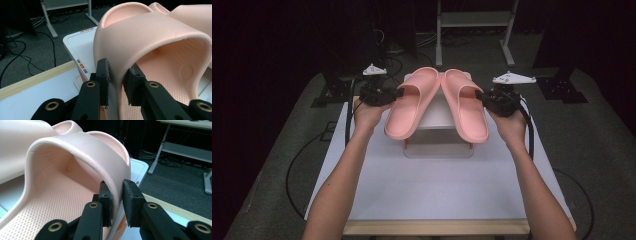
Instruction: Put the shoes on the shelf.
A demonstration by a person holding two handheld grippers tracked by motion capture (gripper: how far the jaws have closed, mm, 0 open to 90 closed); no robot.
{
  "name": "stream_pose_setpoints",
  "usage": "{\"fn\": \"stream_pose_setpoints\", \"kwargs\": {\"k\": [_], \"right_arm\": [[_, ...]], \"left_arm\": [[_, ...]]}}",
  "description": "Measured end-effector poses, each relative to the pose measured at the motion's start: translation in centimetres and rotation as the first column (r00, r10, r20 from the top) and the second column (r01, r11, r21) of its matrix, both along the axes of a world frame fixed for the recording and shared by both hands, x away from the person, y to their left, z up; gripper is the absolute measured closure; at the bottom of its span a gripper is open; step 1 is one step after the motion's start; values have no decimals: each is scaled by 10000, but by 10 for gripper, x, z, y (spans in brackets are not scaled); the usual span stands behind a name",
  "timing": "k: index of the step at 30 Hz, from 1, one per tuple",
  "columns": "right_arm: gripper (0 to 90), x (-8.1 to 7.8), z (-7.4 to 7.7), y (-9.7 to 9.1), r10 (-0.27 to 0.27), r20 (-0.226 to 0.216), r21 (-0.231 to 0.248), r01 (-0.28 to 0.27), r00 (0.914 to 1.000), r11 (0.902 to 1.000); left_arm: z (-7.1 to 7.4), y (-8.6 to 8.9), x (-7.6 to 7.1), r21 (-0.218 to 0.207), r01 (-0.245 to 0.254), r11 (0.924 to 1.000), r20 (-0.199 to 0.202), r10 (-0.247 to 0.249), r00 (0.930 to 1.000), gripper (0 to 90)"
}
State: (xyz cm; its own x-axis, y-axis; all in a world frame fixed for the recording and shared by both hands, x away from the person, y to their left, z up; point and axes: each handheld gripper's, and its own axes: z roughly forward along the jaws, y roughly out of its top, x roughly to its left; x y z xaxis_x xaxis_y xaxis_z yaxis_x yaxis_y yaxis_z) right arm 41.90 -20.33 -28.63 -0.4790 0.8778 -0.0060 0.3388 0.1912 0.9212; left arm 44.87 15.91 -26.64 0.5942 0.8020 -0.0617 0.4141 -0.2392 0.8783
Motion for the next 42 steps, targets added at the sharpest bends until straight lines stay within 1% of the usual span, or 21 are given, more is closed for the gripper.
{"fn": "stream_pose_setpoints", "kwargs": {"k": [2,5,8,24,26,29,32,37,41,42], "right_arm": [[770,1,0,0,-17,-8,-39,17,10000,10000],[767,2,0,1,-81,-20,27,81,10000,10000],[764,3,0,3,-94,-11,-3,94,10000,10000],[744,10,0,9,-185,-69,-104,185,9998,9998],[741,11,0,10,-219,-94,-14,219,9997,9998],[740,12,-1,11,-225,-75,-50,225,9997,9997],[738,13,-1,12,-253,-125,-28,253,9996,9997],[731,14,0,14,-255,-54,-48,255,9997,9997],[729,16,1,15,-263,-78,-84,262,9996,9996],[729,16,1,15,-276,-78,-66,276,9996,9996]], "left_arm": [[0,-1,1,-23,-43,10000,4,43,10000,748],[-1,-2,1,-108,-50,9999,-5,50,10000,744],[-2,-3,2,-45,-56,10000,-18,56,10000,744],[-6,-9,7,-212,-163,9996,-134,160,9998,730],[-6,-10,7,-205,-166,9997,-146,163,9998,729],[-7,-11,8,-225,-192,9996,-167,188,9997,726],[-7,-12,9,-281,-226,9993,-202,220,9996,724],[-8,-14,10,-355,-277,9990,-216,270,9994,720],[-9,-14,11,-384,-316,9988,-218,308,9993,719],[-9,-14,12,-455,-365,9983,-248,354,9991,718]]}}
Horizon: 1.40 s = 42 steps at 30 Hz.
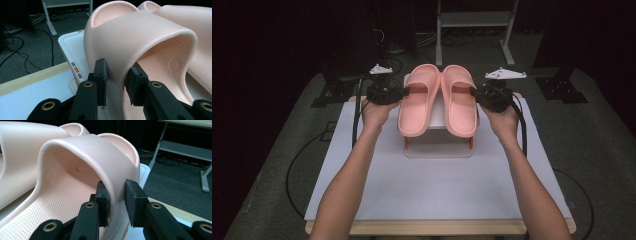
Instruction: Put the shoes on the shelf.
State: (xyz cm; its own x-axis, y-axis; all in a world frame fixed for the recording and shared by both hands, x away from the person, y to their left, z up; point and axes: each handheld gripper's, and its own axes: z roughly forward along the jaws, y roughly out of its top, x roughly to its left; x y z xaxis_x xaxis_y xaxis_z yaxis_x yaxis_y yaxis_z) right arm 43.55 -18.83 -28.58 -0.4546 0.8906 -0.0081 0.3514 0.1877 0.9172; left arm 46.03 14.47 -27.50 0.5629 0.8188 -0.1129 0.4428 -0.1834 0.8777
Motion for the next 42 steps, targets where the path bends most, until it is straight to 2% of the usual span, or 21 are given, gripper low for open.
{"fn": "stream_pose_setpoints", "kwargs": {"k": [10,30,42], "right_arm": [[725,3,-2,2,-68,-55,82,68,10000,9999],[705,9,-3,9,-85,-174,-125,83,9998,9999],[703,14,-5,12,-134,-324,21,134,9994,9999]], "left_arm": [[-1,-2,3,-49,-82,10000,-69,81,9999,713],[-4,-9,6,-179,-120,9998,-149,117,9998,695],[-7,-12,8,-240,-76,9997,-172,72,9998,695]]}}
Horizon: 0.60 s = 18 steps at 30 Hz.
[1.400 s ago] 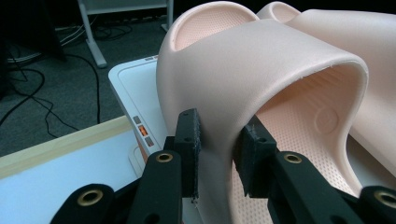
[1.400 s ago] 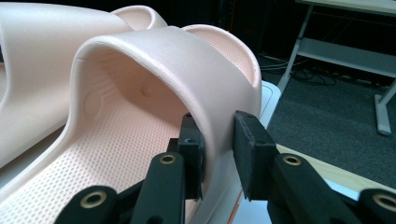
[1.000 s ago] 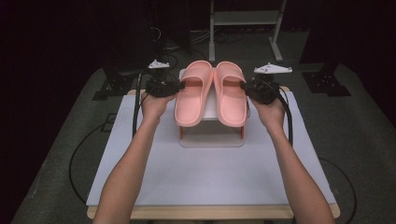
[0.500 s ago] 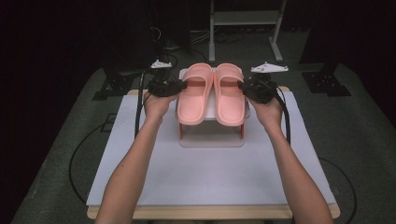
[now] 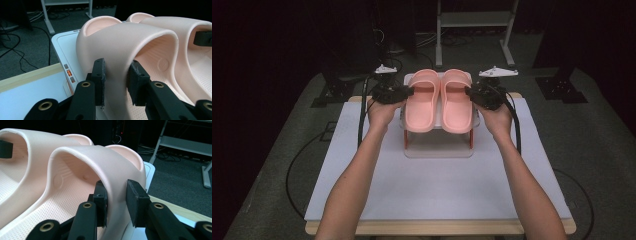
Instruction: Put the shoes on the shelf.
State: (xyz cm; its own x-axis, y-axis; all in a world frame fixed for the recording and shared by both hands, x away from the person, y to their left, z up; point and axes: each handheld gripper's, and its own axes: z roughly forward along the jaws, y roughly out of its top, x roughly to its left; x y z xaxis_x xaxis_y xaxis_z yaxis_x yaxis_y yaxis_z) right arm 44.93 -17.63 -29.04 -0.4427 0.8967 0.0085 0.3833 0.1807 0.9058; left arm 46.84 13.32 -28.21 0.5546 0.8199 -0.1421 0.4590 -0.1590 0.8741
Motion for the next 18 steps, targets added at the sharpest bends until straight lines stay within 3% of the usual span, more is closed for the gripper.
{"fn": "stream_pose_setpoints", "kwargs": {"k": [18], "right_arm": [[695,8,0,5,-143,-11,-10,143,9999,9999]], "left_arm": [[-6,-1,6,-186,29,9998,-7,-29,10000,694]]}}
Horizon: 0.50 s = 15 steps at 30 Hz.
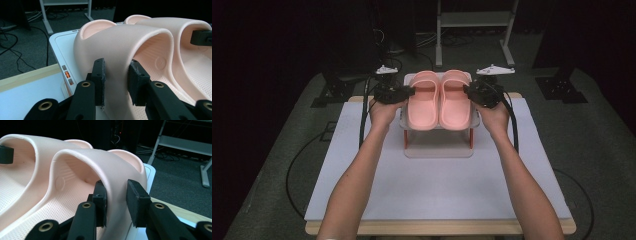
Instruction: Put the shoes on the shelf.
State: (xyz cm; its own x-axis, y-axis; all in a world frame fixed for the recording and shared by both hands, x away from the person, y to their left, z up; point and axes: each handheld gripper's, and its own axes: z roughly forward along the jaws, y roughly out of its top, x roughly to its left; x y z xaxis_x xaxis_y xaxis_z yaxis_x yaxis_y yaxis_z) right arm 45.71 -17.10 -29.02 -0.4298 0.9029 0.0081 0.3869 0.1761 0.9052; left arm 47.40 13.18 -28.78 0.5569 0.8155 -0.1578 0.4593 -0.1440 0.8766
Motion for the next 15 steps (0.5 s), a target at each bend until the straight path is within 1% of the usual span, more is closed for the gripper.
{"fn": "stream_pose_setpoints", "kwargs": {"k": [5,12,15], "right_arm": [[693,2,0,0,-28,-5,23,28,10000,10000],[693,5,0,1,-127,78,80,127,9999,9999],[693,7,0,2,-161,95,85,160,9998,9998]], "left_arm": [[-3,0,1,-154,-40,9999,-30,39,10000,695],[-4,0,4,-276,-75,9996,7,75,10000,691],[-5,0,5,-267,-75,9996,9,75,10000,692]]}}
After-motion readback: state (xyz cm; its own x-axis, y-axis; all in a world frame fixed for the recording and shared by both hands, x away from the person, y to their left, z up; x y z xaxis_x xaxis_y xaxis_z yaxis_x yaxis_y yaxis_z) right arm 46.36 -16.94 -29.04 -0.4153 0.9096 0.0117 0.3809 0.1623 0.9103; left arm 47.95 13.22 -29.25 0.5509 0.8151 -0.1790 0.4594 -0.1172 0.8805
